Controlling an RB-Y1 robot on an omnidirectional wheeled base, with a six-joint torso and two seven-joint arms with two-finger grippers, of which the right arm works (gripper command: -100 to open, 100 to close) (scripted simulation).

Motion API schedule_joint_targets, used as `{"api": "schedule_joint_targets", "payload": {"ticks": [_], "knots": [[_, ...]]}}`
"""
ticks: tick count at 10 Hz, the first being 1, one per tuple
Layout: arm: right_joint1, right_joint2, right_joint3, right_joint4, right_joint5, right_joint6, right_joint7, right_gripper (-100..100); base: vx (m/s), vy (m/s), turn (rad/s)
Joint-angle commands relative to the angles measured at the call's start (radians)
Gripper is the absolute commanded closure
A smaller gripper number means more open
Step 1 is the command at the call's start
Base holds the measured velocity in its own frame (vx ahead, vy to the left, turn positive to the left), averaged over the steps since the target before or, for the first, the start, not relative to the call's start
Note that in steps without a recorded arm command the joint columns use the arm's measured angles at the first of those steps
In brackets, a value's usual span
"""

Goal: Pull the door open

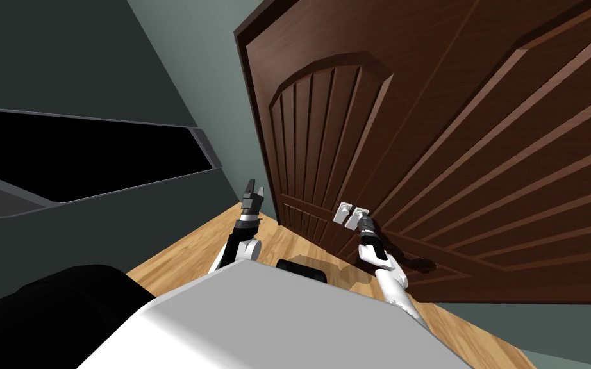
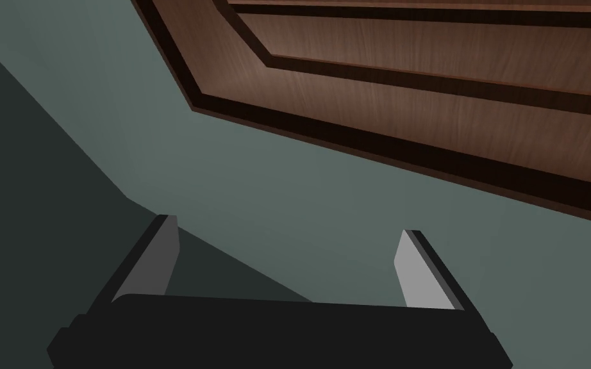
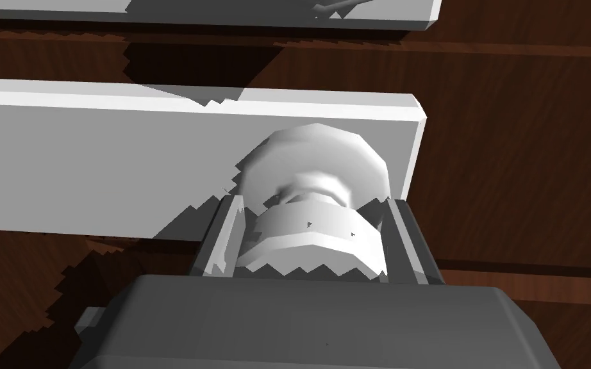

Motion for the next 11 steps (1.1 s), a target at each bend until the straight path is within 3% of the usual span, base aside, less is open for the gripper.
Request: {"api": "schedule_joint_targets", "payload": {"ticks": [1, 5, 6, 11], "knots": [[0.001, -0.005, -0.006, -0.001, -0.001, 0.0, -0.001, 100, 0.0, 0.0, 0.0], [0.033, -0.033, -0.03, 0.01, -0.006, 0.002, -0.005, 100, -0.147, -0.086, -0.105], [0.017, -0.025, -0.01, 0.019, -0.003, -0.012, -0.009, -100, -0.17, -0.032, 0.052], [0.006, -0.005, 0.049, -0.001, 0.006, -0.02, -0.028, -100, -0.196, 0.047, 0.08]]}}
